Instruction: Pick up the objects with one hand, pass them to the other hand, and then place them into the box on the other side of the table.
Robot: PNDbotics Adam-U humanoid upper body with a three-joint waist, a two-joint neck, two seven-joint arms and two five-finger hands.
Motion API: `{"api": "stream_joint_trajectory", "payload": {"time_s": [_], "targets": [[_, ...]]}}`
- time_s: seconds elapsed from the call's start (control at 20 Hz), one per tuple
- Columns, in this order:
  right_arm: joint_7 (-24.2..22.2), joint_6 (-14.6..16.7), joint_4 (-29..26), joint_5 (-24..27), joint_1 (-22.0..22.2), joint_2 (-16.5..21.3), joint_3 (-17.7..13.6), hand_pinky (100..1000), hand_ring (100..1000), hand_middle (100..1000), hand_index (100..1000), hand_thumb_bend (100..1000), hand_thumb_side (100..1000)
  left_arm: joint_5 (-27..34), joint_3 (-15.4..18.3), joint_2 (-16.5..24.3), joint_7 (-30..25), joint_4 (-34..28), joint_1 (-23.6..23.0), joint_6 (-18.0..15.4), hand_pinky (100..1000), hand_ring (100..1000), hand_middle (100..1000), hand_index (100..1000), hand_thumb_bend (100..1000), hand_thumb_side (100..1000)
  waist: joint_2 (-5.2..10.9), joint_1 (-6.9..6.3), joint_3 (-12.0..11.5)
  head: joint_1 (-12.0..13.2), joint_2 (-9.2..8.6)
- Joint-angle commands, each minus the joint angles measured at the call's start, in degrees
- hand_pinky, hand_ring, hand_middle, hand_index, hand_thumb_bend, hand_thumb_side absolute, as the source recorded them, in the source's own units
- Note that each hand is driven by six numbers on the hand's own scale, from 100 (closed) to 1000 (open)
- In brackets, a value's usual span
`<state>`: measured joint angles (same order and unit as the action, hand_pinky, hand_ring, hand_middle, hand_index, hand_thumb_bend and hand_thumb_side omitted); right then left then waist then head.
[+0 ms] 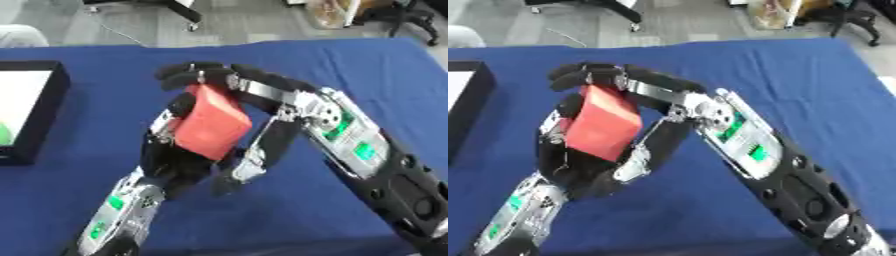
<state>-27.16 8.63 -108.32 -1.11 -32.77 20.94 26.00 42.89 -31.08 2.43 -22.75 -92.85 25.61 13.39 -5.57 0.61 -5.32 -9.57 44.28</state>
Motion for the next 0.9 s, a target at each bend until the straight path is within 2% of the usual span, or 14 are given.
{"api": "stream_joint_trajectory", "payload": {"time_s": [0.05,0.45,0.5,0.55,0.6,0.9], "targets": [[0.3,-0.3,-1.7,0.9,-0.4,0.1,0.0,906,1000,990,935,792,495,-0.1,-0.1,-1.3,0.5,-0.7,1.7,-0.2,822,313,212,511,100,752,0.58,-0.04,0.1,0.3,-0.16],[4.4,-1.2,-2.6,2.1,-0.4,0.4,-1.1,926,1000,1000,936,796,536,-1.3,-0.1,-1.4,0.4,0.2,2.0,-0.6,825,310,210,509,100,752,0.71,-0.05,0.2,0.6,-0.16],[4.9,-1.0,-2.8,2.1,-0.5,0.4,-1.2,927,1000,1000,937,793,520,-1.5,-0.1,-1.4,0.4,0.3,2.0,-0.6,825,310,210,508,100,755,0.71,-0.05,0.2,0.6,-0.16],[5.4,-0.7,-3.1,2.1,-0.6,0.5,-1.5,929,1000,1000,937,774,551,-1.5,-0.1,-1.4,0.4,0.7,1.8,-0.6,824,312,212,508,100,765,0.70,-0.05,0.2,0.7,-0.16],[5.9,-0.5,-3.6,2.2,-0.7,0.7,-1.9,928,1000,1000,937,786,526,-1.6,0.0,-1.4,0.6,1.2,1.7,-0.5,824,312,212,508,100,767,0.69,-0.05,0.2,0.7,-0.16],[9.0,-0.5,-6.1,3.6,-1.4,1.5,-4.4,927,1000,996,939,766,548,-2.4,0.4,-1.2,0.8,3.1,1.1,-1.2,823,308,208,504,100,773,0.77,-0.07,0.2,0.8,-0.16]]}}
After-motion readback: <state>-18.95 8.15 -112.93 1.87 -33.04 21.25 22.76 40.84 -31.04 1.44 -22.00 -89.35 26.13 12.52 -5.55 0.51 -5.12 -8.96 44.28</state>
